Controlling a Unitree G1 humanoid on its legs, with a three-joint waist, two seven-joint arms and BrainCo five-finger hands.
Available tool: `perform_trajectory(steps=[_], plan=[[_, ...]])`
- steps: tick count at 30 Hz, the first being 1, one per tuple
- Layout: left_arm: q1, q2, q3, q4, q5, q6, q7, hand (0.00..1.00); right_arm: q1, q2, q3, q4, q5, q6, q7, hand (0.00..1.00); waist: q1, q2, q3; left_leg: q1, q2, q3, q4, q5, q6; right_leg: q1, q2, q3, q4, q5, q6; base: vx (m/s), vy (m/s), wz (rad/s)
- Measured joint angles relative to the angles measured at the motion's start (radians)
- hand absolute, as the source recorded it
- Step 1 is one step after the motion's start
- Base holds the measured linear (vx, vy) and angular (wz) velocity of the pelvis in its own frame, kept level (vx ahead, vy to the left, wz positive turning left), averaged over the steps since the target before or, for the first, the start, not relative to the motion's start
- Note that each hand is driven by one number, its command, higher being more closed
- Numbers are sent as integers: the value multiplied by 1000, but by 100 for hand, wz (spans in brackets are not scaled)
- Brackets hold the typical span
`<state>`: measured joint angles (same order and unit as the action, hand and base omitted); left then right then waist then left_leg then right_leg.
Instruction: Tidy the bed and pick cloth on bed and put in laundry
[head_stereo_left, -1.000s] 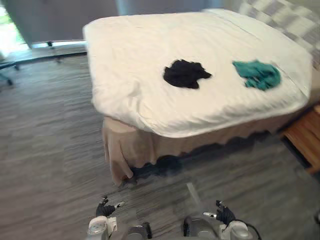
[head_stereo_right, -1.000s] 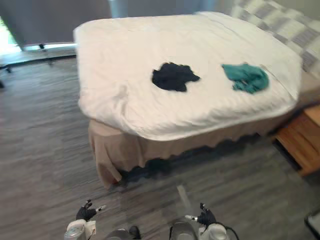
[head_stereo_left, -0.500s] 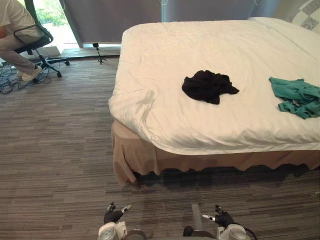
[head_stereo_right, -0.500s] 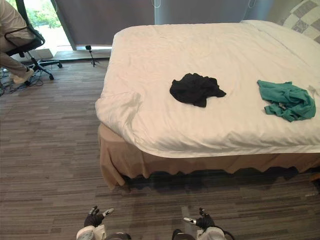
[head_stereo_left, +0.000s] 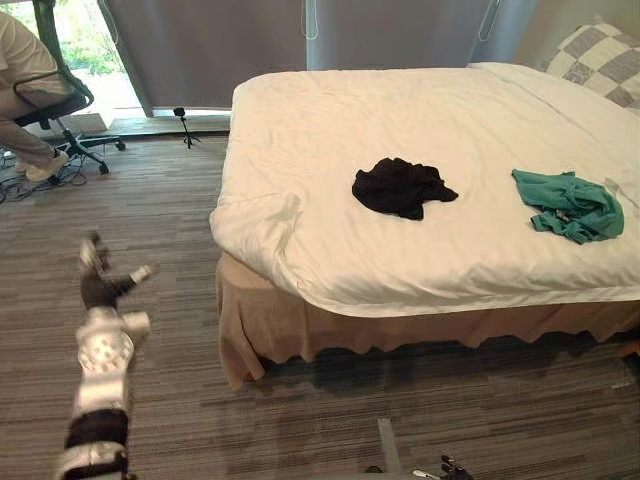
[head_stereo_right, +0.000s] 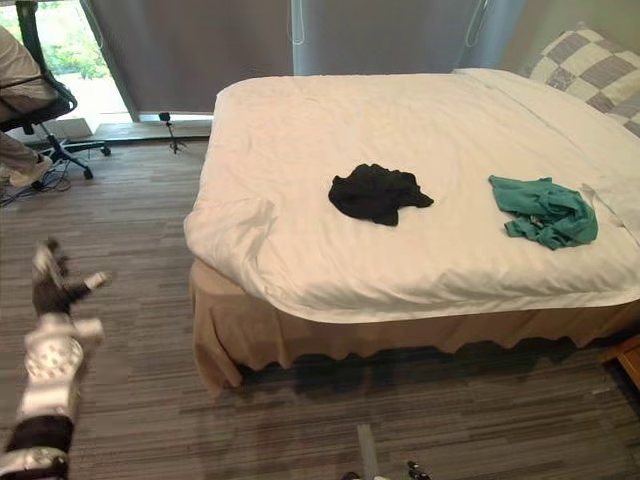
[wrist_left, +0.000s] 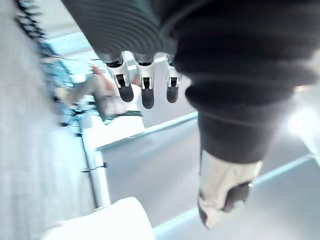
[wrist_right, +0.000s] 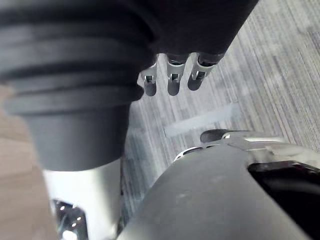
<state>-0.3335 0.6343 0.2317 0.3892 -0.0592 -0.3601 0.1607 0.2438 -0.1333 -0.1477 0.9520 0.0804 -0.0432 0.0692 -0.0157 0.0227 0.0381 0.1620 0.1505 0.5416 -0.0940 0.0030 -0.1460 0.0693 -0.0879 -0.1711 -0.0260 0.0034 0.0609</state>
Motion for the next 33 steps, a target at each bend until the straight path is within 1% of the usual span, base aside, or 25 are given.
perform_trajectory(steps=[2, 3, 4, 5, 6, 7, 8, 9, 10, 12, 14, 15, 17, 18, 19, 20, 21, 22, 24, 25, 26, 27, 29, 30, 33], plan=[[-63, 7, -67, -5, 20, 12, -35, 0, 5, -4, 18, -25, 0, 12, 0, 0, -3, 0, 0, 2, 1, 13, 6, 0, 0, -4, 1, 9, 0, 1, -2, 38, -14, -5], [-77, 7, -94, -5, 22, 19, -39, 0, 9, -5, 27, -40, -1, 14, 0, 0, -3, -1, 1, 0, 2, 23, 8, 0, 0, -8, 1, 13, 0, 2, -3, 9, -17, -17], [-108, 7, -151, -5, 42, 42, -40, 0, 11, -12, 42, -58, 0, 15, 0, 0, -5, -3, 4, -9, 3, 37, 11, 0, 0, -23, 2, 23, 5, 4, -6, -44, -19, -20], [-124, 7, -177, -4, 58, 56, -39, 0, 12, -13, 49, -70, 0, 15, 0, 0, -5, -4, 9, -21, 3, 43, 12, 0, 0, -34, 2, 29, 8, 5, -7, -107, -18, -27], [-178, 7, -239, 0, 95, 96, -32, 0, -1, -16, 72, -92, 1, 15, -2, 0, -8, -10, 27, -50, 6, 54, 22, -1, 0, -73, 3, 41, 25, 8, -8, -161, -22, -20], [-242, 6, -287, 19, 112, 124, -27, 0, -17, -16, 86, -120, 2, 13, -2, 0, -13, -19, 57, -82, 10, 56, 40, -4, 5, -106, 2, 46, 38, 13, -8, -163, -18, -17], [-295, 6, -315, 38, 122, 150, -23, 0, -34, -16, 102, -143, 8, 12, -4, 0, -18, -27, 84, -113, 14, 60, 53, -5, 6, -136, 1, 51, 46, 23, -10, -191, -30, -14], [-363, 6, -344, 65, 139, 191, -3, 0, -60, -16, 124, -172, 15, 6, -10, 0, -28, -41, 114, -156, 18, 71, 65, -5, 13, -190, 0, 62, 53, 36, -12, -184, -44, -20], [-406, 6, -361, 85, 143, 219, 7, 0, -74, -17, 133, -196, 31, 3, -14, 0, -33, -48, 135, -183, 18, 80, 68, 1, 21, -221, 0, 71, 55, 48, -14, -175, -45, -20], [-496, 1, -407, 139, 165, 283, 13, 0, -92, -24, 154, -245, 52, -4, -32, 0, -52, -52, 177, -235, 16, 84, 79, 11, 33, -272, -4, 77, 54, 68, -14, -117, -30, -9], [-583, -8, -452, 181, 173, 363, 13, 0, -96, -29, 165, -301, 64, -4, -49, 0, -61, -52, 229, -266, 16, 91, 82, 17, 38, -303, -5, 85, 55, 79, -16, -81, -15, -7], [-606, -13, -458, 194, 173, 380, 13, 0, -96, -30, 170, -315, 75, -5, -52, 0, -62, -52, 238, -273, 16, 93, 82, 19, 39, -316, -5, 87, 56, 82, -16, -68, -20, -3], [-712, -27, -486, 240, 181, 453, 14, 0, -113, -44, 199, -379, 89, -5, -67, 0, -66, -57, 281, -329, 15, 94, 86, 31, 45, -370, -7, 90, 57, 94, -17, -49, -17, 1], [-735, -27, -495, 253, 193, 467, 14, 0, -119, -46, 202, -394, 91, -5, -71, 0, -67, -59, 291, -342, 15, 94, 90, 34, 47, -383, -7, 91, 57, 99, -17, 0, 0, 0], [-770, -29, -510, 279, 218, 494, 15, 0, -129, -50, 204, -420, 96, -4, -76, 0, -70, -62, 310, -362, 15, 94, 95, 37, 48, -402, -8, 91, 57, 103, -18, 0, 0, 0], [-801, -30, -524, 309, 242, 527, 24, 100, -139, -61, 213, -444, 98, -6, -84, 0, -73, -65, 330, -381, 15, 95, 99, 38, 49, -420, -8, 93, 58, 105, -18, 0, 0, 0], [-816, -31, -529, 323, 257, 542, 36, 100, -145, -67, 218, -455, 99, -5, -89, 0, -75, -66, 341, -390, 15, 95, 100, 40, 51, -429, -8, 94, 58, 106, -18, -36, 6, 1], [-850, -31, -536, 351, 284, 582, 58, 100, -158, -79, 225, -471, 120, -7, -94, 0, -82, -70, 357, -418, 15, 95, 100, 44, 53, -459, -8, 93, 59, 113, -18, -30, 4, 3], [-912, -30, -540, 385, 326, 643, 90, 100, -172, -90, 228, -495, 144, -7, -111, 0, -86, -78, 374, -474, 16, 95, 101, 52, 57, -513, -8, 94, 60, 122, -19, -29, 2, 5], [-935, -29, -539, 389, 345, 665, 106, 100, -173, -94, 228, -511, 162, -8, -114, 0, -87, -81, 383, -494, 16, 95, 101, 55, 59, -532, -8, 94, 59, 125, -18, -21, 1, 4], [-981, -28, -539, 388, 391, 695, 124, 100, -175, -102, 227, -533, 176, -8, -118, 0, -88, -88, 405, -516, 17, 95, 102, 59, 59, -554, -8, 93, 59, 130, -20, -13, 0, 4], [-1008, -27, -535, 388, 424, 714, 127, 100, -175, -107, 224, -546, 189, -9, -118, 0, -90, -90, 412, -531, 19, 94, 105, 59, 59, -566, -8, 93, 59, 134, -19, -5, -1, 4], [-1033, -22, -533, 389, 466, 731, 123, 100, -181, -107, 210, -546, 206, -10, -118, 0, -92, -92, 420, -545, 25, 93, 113, 59, 60, -577, -5, 92, 59, 143, -16, 0, 0, 0], [-1044, -19, -530, 388, 513, 736, 110, 100, -183, -107, 193, -545, 213, -17, -117, 0, -94, -93, 422, -557, 27, 91, 114, 59, 60, -587, -4, 92, 59, 149, -14, 0, 0, 0], [-1033, -19, -522, 387, 567, 739, 81, 100, -183, -106, 151, -544, 242, -30, -108, 0, -98, -92, 424, -563, 29, 81, 111, 61, 64, -591, -4, 91, 58, 158, -3, -3, -3, 2]])
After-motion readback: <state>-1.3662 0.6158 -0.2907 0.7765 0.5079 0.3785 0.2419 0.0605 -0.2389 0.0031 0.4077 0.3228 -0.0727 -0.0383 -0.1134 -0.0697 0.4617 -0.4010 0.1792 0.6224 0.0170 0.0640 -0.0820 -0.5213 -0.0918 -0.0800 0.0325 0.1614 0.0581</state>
